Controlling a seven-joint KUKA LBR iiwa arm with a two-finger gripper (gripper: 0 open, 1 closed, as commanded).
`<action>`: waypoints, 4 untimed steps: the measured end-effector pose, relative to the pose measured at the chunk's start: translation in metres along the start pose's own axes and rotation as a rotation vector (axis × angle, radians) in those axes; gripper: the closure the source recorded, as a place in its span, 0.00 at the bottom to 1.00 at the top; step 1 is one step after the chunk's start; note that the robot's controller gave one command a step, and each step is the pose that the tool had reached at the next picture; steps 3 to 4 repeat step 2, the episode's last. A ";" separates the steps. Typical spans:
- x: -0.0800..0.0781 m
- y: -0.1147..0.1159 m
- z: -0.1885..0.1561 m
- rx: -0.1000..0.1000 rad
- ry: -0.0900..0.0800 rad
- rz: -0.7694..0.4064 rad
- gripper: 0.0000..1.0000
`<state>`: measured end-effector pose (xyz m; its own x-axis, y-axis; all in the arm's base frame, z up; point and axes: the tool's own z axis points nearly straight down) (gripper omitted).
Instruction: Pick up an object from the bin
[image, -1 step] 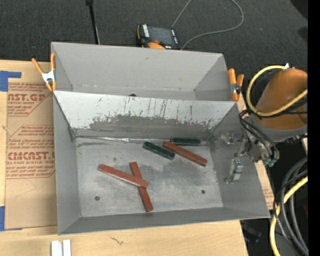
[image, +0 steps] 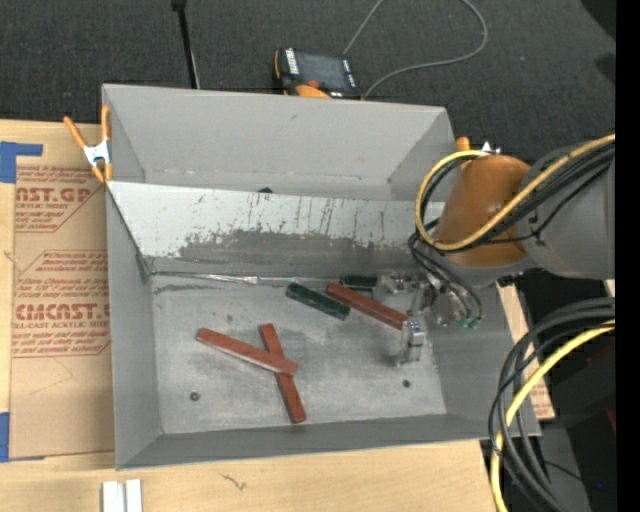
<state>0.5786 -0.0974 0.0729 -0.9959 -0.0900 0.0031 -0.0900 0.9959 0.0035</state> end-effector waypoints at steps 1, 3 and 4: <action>-0.001 -0.003 -0.005 0.004 -0.005 0.004 1.00; 0.016 -0.013 -0.139 0.007 -0.013 -0.028 1.00; 0.016 -0.013 -0.139 0.007 -0.013 -0.028 1.00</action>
Offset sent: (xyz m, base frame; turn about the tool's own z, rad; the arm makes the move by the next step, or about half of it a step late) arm 0.0000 0.0000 0.0000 0.0000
